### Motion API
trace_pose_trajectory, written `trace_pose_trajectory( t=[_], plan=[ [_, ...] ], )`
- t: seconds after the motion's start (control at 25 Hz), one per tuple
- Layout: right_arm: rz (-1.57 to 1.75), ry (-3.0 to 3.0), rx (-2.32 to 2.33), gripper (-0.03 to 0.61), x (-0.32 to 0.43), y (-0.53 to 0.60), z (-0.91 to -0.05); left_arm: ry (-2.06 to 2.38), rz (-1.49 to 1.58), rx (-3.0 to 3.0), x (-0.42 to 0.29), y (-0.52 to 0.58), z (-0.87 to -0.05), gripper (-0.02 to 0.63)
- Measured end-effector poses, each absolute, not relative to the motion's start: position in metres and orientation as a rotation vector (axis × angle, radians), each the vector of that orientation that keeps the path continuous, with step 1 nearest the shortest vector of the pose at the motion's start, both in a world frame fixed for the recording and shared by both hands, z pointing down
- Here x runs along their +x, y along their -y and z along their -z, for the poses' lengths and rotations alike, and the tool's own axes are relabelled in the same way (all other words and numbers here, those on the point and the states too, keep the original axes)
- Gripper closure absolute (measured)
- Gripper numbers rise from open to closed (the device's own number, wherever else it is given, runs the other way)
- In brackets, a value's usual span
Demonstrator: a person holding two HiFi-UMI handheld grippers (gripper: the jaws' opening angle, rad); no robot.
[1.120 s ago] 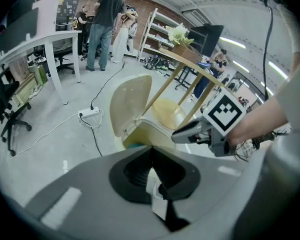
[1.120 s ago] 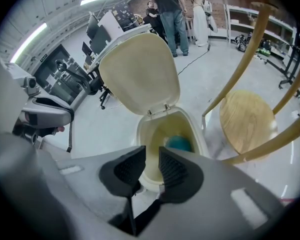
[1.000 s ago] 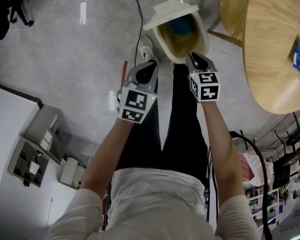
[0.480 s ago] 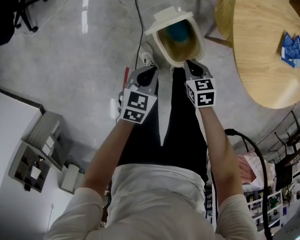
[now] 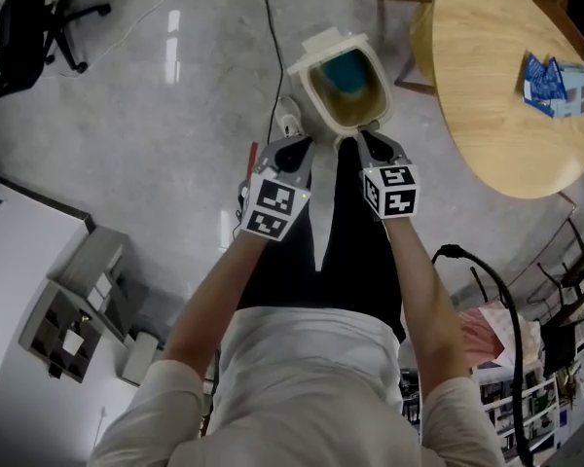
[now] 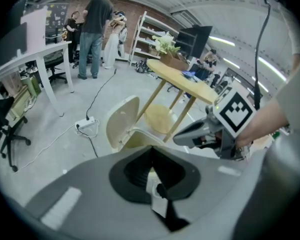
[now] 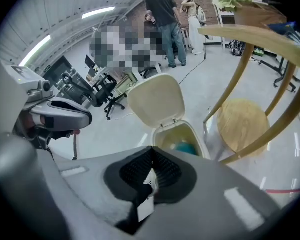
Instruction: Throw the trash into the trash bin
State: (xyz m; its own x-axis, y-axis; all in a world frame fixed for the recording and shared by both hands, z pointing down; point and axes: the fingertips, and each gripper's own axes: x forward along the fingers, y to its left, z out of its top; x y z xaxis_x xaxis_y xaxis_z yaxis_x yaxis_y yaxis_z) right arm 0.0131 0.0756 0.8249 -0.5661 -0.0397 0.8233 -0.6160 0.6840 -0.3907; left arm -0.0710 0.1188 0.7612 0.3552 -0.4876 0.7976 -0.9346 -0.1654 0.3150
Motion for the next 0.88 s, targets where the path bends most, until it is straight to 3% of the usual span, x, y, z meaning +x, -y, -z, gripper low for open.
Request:
trace_pose_trajectory(
  t=[0.88],
  plan=[
    [-0.798,2.121,0.532,0.577,0.023,-0.057,-0.697,1.197,-0.686,1.85,-0.067,-0.12,-0.661,0.611]
  ],
)
